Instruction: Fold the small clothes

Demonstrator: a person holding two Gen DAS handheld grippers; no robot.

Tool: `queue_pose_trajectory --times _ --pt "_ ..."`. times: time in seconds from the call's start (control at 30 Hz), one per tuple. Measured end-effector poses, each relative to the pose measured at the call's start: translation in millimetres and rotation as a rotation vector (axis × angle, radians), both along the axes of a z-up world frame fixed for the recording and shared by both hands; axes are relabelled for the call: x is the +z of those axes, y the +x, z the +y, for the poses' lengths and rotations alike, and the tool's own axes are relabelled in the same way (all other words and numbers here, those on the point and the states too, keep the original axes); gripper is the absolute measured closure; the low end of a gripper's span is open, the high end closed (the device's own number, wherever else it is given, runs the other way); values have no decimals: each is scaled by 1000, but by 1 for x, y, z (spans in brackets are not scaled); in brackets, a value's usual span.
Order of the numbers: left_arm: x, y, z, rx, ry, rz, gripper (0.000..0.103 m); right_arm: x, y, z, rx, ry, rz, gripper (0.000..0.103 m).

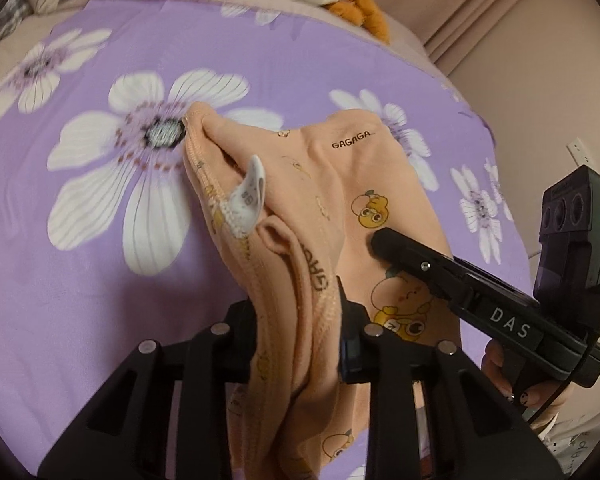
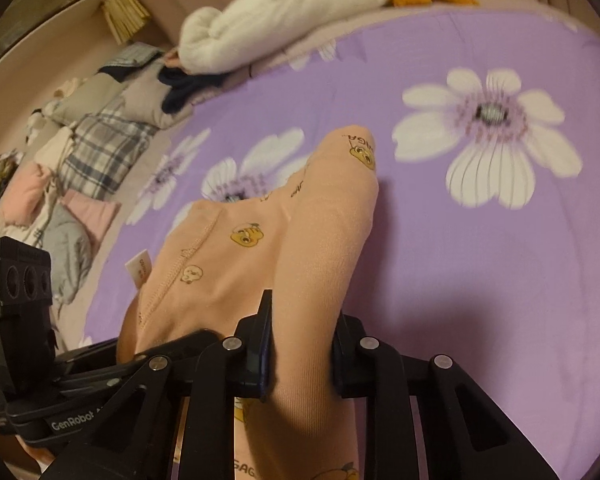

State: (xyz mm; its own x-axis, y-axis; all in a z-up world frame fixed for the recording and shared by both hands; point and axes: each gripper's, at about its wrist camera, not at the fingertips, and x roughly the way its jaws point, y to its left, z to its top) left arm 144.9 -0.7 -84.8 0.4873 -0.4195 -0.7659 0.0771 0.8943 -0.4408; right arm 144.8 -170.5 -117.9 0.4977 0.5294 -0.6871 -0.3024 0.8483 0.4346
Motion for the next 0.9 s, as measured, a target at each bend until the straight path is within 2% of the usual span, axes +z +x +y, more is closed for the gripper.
queue_pose_trajectory --times 0.17,0.37,0.57,0.9 --pt "17 -1 -15 -19 4 -40 74 18 -5 -16 -18 3 -55 78" --pt "15 2 -34 -52 17 -34 74 16 -6 -32 -58 5 -54 78" --pt "2 9 -51 -74 17 4 74 4 -8 -48 -86 4 -23 78" --pt "-28 18 -69 -82 65 78 74 -29 -3 -57 -109 -15 60 78"
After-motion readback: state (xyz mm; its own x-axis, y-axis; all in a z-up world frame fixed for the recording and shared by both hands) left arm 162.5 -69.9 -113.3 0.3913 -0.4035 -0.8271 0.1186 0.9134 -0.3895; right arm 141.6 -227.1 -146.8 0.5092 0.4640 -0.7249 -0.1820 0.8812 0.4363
